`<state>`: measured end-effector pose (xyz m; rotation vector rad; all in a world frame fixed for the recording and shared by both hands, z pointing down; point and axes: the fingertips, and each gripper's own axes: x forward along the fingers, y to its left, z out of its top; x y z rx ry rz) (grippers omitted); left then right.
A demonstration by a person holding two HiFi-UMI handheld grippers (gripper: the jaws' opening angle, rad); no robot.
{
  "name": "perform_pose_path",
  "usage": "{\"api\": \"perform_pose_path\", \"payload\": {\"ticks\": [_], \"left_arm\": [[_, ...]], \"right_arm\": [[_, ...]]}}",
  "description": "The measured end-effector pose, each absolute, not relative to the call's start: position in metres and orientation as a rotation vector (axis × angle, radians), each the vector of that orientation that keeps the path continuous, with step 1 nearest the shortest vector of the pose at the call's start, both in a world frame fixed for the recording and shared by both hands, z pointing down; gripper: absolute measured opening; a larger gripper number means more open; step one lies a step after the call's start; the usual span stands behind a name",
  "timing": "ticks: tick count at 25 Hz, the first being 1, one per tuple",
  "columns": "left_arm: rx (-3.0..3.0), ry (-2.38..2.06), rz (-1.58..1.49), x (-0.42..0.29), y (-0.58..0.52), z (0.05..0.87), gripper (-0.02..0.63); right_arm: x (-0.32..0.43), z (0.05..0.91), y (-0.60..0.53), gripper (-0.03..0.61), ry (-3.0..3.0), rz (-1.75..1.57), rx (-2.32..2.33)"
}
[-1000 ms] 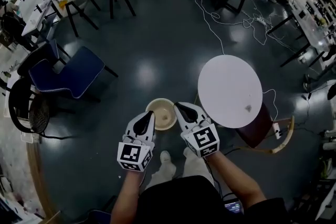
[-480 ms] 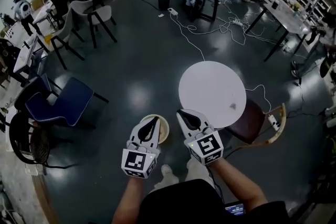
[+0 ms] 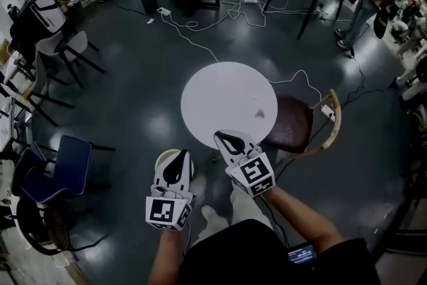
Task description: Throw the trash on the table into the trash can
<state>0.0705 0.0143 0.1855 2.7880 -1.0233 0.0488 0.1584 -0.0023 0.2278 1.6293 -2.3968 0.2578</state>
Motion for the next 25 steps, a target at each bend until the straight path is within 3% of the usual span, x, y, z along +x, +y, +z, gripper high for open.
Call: {"api": "perform_pose_path", "payload": {"ticks": [9,18,21,25], "left_arm": [[2.757,-0.948,0.144,0.155,-0.002,0.215,0.008],[2.684,-0.915,0.241,0.208,-0.007,0.266,0.008],[2.668,-0.904,0.278,0.226,-0.013,0.285,0.008],[2.642,-0.876,0.325,0.241,-0.018,0.309,0.008]], "right_arm": [[0.274,0.274,-0.015,0.020,-2.274,0.381,1.717],[0.381,0.379,-0.019,0.023,-2.034,0.540,1.758],[0.411,0.409,-0.027,0.092,-1.994,0.611,1.758],[0.437,0.447,-0.037,0.120,-1.933,0.672,1.750]]}}
